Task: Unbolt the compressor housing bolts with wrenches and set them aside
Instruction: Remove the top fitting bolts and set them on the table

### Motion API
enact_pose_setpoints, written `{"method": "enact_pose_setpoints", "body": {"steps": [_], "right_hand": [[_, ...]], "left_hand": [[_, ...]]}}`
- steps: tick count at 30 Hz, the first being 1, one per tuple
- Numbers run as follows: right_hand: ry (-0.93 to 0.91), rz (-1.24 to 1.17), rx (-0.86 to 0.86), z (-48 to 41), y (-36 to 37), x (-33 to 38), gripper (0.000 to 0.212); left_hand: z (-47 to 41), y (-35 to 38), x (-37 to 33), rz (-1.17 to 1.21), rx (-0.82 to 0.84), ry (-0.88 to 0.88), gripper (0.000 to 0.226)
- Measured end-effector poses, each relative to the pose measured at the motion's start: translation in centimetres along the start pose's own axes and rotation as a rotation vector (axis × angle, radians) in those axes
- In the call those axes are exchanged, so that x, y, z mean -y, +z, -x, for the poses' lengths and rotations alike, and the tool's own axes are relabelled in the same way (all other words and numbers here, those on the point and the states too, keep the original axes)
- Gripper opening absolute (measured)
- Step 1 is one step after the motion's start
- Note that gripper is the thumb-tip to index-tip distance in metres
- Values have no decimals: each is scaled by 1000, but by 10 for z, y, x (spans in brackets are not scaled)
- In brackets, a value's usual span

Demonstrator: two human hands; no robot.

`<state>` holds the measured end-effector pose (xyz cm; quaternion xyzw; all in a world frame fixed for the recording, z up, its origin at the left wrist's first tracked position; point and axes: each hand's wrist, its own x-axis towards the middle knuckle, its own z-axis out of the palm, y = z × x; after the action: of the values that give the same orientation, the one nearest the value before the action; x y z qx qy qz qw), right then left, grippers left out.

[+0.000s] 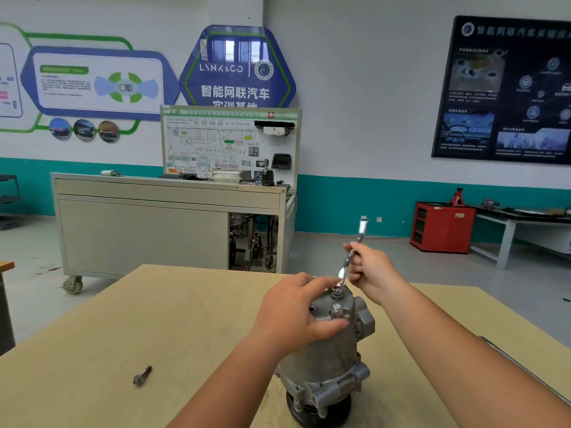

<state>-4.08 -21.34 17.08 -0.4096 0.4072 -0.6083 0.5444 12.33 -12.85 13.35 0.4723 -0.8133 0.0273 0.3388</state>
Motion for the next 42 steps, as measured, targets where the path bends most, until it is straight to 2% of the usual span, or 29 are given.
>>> {"method": "enact_pose_setpoints", "body": {"steps": [3,6,9,12,14,21,24,26,29,32,35,39,42], "right_hand": [[-75,-421,-72,12,-13,12,25],[-191,-513,-47,41,-29,23,26],[-300,-247,38,79,-37,17,23],[-473,133,87,112,-38,1,18],[-590,298,98,127,-37,-7,22],[-750,551,83,143,-34,-16,23],[-712,578,124,142,-37,-13,21],[-613,503,110,133,-41,-9,19],[-381,271,-62,98,-48,-1,9],[-270,336,-177,54,-41,0,11],[-165,456,-104,20,-20,-3,23],[6,263,2,1,9,2,19],[-12,114,25,1,10,3,18]], "left_hand": [[0,1,0,46,-11,-48,101],[0,2,1,96,-9,-94,116],[0,4,2,88,-1,-94,111],[0,4,2,27,-2,-63,93],[0,3,1,-3,-3,-45,82],[0,3,2,13,-18,-20,62],[-1,4,3,21,-20,-17,60],[-1,4,3,13,-18,-20,59],[-2,4,3,28,-9,-25,55],[-3,2,2,49,2,-18,51],[-2,1,3,53,21,-6,54],[-3,-2,3,51,54,5,64],[-3,-2,1,23,70,-12,93]]}}
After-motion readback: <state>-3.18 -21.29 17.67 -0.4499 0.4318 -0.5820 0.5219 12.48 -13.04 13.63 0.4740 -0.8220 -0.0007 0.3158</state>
